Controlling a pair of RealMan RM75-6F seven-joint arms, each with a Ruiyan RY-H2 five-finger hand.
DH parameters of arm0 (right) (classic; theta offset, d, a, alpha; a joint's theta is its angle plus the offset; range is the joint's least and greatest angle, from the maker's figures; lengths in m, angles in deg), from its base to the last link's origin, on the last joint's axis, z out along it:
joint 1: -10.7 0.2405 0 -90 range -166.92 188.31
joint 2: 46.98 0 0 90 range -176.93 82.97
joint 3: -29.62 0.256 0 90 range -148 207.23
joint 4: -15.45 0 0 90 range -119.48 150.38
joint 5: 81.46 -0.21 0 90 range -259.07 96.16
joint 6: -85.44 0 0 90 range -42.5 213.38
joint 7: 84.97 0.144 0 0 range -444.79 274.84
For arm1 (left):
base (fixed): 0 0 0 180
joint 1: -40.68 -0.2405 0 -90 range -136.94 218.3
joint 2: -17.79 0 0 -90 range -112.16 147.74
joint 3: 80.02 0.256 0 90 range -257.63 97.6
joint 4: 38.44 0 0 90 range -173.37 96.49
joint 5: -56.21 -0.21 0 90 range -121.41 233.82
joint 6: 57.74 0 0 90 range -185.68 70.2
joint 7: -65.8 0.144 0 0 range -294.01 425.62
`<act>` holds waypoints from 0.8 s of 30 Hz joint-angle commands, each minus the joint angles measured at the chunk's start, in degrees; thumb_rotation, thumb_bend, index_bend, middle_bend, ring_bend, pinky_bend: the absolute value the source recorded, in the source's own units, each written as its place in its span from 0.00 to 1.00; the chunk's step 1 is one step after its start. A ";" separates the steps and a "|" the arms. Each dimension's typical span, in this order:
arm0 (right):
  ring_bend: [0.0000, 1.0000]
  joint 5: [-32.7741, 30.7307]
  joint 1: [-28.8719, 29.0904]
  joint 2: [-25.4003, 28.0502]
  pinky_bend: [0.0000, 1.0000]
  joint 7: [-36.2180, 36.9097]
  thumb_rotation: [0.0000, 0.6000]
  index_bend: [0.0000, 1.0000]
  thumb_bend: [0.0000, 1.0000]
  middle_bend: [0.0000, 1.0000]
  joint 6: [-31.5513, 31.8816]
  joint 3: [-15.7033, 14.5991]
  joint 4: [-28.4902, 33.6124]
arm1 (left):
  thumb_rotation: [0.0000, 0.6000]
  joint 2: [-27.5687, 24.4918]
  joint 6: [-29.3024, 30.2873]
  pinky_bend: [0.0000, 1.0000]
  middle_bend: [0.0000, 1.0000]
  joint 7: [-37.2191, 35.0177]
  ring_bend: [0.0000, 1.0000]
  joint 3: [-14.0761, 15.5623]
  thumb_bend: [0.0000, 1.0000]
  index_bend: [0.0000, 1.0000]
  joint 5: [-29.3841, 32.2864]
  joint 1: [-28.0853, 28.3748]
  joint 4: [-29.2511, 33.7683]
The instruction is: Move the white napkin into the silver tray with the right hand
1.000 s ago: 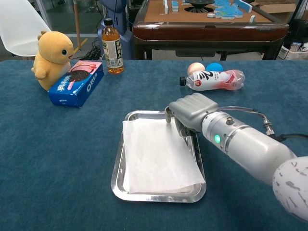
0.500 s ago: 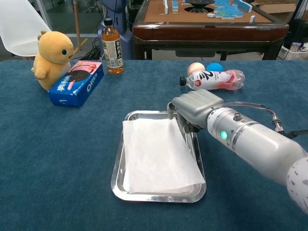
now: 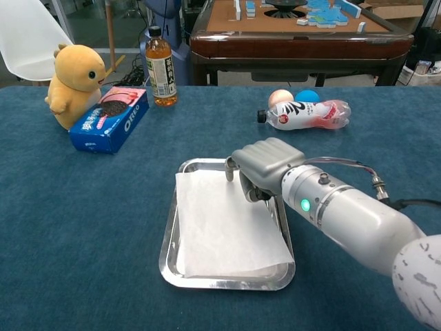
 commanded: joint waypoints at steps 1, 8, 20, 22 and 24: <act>1.00 -0.03 0.02 -0.24 1.00 -0.07 1.00 0.31 1.00 1.00 -0.12 -0.11 -0.39 | 1.00 -0.12 0.16 0.41 0.32 -0.15 0.22 -0.03 0.04 0.46 -0.08 -0.07 0.09; 1.00 -0.54 -0.15 0.04 1.00 -0.93 1.00 0.31 1.00 1.00 0.00 -0.24 -0.52 | 1.00 -0.44 0.32 0.41 0.32 -0.32 0.22 0.02 0.04 0.46 -0.26 -0.20 0.36; 1.00 -1.53 -0.56 0.82 1.00 -2.17 1.00 0.31 1.00 1.00 0.44 -0.45 0.07 | 1.00 -0.28 -0.04 0.41 0.32 -0.06 0.22 0.07 0.03 0.46 -0.09 -0.06 0.25; 1.00 -1.47 -0.61 0.99 1.00 -2.21 1.00 0.31 1.00 1.00 0.54 -0.47 0.36 | 1.00 -0.25 -0.09 0.41 0.32 -0.04 0.22 0.10 0.04 0.46 -0.11 -0.04 0.25; 1.00 -0.99 -0.72 1.20 1.00 -1.66 1.00 0.31 1.00 1.00 0.69 -0.39 0.83 | 1.00 -0.19 -0.07 0.41 0.32 0.04 0.22 0.10 0.04 0.46 -0.12 -0.03 0.22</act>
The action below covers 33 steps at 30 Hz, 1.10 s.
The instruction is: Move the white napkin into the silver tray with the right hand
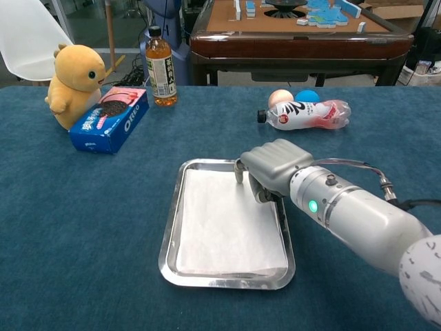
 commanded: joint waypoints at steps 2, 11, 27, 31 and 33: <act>1.00 1.56 -0.29 0.57 1.00 1.71 1.00 0.31 1.00 1.00 0.40 0.22 1.24 | 1.00 0.07 -0.02 0.41 0.32 0.00 0.22 0.00 0.04 0.46 0.03 0.01 -0.03; 1.00 9.14 -1.45 4.75 1.00 5.82 1.00 0.29 0.85 1.00 4.45 0.95 7.13 | 1.00 0.22 -0.23 0.41 0.32 0.16 0.22 0.06 0.04 0.46 0.03 0.12 -0.15; 0.54 6.52 -7.08 23.60 0.78 -8.63 1.00 0.34 0.02 0.52 13.55 -3.55 28.09 | 1.00 1.38 -0.83 0.41 0.32 1.72 0.22 0.51 0.03 0.45 -0.29 0.56 -0.49; 0.42 5.60 -8.68 28.76 0.64 -10.11 1.00 0.34 0.00 0.44 14.87 -5.53 32.61 | 1.00 1.64 -0.94 0.42 0.32 2.22 0.22 0.64 0.04 0.44 -0.37 0.64 -0.49; 0.36 6.29 -9.89 30.77 0.54 -9.58 1.00 0.34 0.00 0.40 15.88 -6.72 33.87 | 1.00 1.74 -0.89 0.42 0.32 2.49 0.22 0.71 0.04 0.43 -0.50 0.65 -0.40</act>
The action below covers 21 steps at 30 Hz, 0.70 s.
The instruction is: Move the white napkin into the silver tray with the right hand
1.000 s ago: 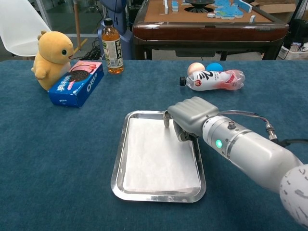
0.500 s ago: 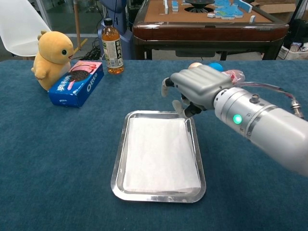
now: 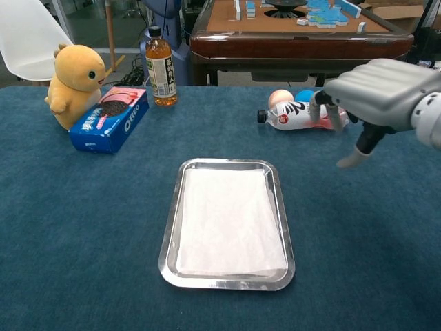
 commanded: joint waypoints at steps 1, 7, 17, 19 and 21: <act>0.34 0.97 -2.96 4.52 0.50 0.47 1.00 0.34 0.00 0.39 2.43 -2.98 3.12 | 1.00 0.13 0.15 0.42 0.32 0.33 0.22 0.10 0.04 0.42 -0.26 0.00 0.12; 0.30 7.13 -9.71 10.57 0.39 7.94 1.00 0.35 0.00 0.38 7.24 -7.85 4.62 | 1.00 0.21 1.21 0.42 0.32 1.20 0.23 0.25 0.04 0.32 -1.37 -0.18 1.01; 0.31 20.48 -20.68 16.79 0.40 22.10 1.00 0.48 0.01 0.48 15.06 -14.11 -0.01 | 1.00 0.82 1.57 0.42 0.32 3.39 0.23 1.19 0.04 0.30 -3.33 -0.19 1.99; 0.31 24.11 -22.53 16.85 0.40 24.62 1.00 0.50 0.01 0.49 17.59 -14.20 -1.83 | 1.00 1.21 1.27 0.42 0.33 3.61 0.23 1.34 0.04 0.30 -3.56 -0.02 1.65; 0.31 26.63 -23.91 17.05 0.40 27.87 1.00 0.52 0.01 0.50 19.22 -14.07 -2.28 | 1.00 1.80 1.12 0.42 0.33 3.53 0.23 1.39 0.04 0.30 -3.99 0.20 0.93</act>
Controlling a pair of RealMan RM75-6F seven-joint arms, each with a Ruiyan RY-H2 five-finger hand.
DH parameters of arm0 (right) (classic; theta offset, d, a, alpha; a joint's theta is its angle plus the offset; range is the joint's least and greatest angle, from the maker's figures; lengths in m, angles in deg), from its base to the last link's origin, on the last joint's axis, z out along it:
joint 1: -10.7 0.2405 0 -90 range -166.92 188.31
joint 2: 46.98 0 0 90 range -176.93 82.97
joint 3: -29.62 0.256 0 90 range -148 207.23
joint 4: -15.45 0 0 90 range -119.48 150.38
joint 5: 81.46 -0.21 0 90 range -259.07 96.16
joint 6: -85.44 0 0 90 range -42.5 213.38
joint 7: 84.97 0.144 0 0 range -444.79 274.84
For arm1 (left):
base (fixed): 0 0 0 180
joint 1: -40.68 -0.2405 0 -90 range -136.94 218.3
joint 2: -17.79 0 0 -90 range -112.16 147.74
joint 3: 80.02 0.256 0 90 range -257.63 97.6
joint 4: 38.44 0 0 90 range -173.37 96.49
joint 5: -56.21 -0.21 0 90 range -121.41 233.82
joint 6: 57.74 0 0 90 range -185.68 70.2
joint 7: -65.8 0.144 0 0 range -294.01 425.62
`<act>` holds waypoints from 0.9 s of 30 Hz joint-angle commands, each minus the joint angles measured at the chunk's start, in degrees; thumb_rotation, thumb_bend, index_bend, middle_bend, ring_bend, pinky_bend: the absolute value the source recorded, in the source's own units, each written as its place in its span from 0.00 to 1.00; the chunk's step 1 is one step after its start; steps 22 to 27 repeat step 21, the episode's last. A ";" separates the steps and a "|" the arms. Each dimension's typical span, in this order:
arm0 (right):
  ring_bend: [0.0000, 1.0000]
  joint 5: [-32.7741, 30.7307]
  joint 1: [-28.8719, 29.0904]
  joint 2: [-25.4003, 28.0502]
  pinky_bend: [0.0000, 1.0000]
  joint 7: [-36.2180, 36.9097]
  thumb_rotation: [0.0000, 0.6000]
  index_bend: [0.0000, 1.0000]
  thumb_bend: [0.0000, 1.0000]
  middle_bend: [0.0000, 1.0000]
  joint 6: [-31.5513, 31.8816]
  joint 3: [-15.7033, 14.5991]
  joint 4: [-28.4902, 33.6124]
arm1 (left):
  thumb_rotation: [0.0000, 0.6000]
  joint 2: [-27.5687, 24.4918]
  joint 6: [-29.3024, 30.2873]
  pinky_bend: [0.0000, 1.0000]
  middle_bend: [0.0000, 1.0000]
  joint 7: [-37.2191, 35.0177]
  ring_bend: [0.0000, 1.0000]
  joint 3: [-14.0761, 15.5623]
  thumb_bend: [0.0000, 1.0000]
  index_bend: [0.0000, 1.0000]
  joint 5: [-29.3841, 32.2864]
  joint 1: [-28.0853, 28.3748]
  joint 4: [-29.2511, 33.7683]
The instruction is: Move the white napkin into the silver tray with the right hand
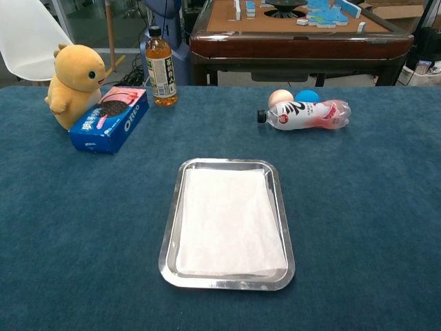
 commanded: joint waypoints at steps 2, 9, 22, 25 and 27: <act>0.31 7.26 -4.98 1.64 0.40 8.16 1.00 0.52 0.01 0.50 5.30 -0.54 -2.52 | 1.00 1.28 -0.40 0.42 0.33 -0.42 0.23 0.13 0.04 0.30 -0.73 0.42 -1.58; 0.32 7.29 -7.99 3.92 0.40 10.08 1.00 0.52 0.01 0.50 5.07 0.58 -2.16 | 1.00 2.67 -1.76 0.43 0.33 0.01 0.23 0.06 0.04 0.30 0.37 0.94 -3.18; 0.32 6.67 -10.74 6.06 0.40 13.87 1.00 0.52 0.01 0.49 4.02 4.26 -2.24 | 1.00 3.53 -3.30 0.43 0.34 0.60 0.23 0.33 0.04 0.31 1.07 1.52 -3.69; 0.32 6.67 -10.74 6.06 0.40 13.87 1.00 0.52 0.01 0.49 4.02 4.26 -2.24 | 1.00 3.53 -3.30 0.43 0.34 0.60 0.23 0.33 0.04 0.31 1.07 1.52 -3.69; 0.32 6.67 -10.74 6.06 0.40 13.87 1.00 0.52 0.01 0.49 4.02 4.26 -2.24 | 1.00 3.53 -3.30 0.43 0.34 0.60 0.23 0.33 0.04 0.31 1.07 1.52 -3.69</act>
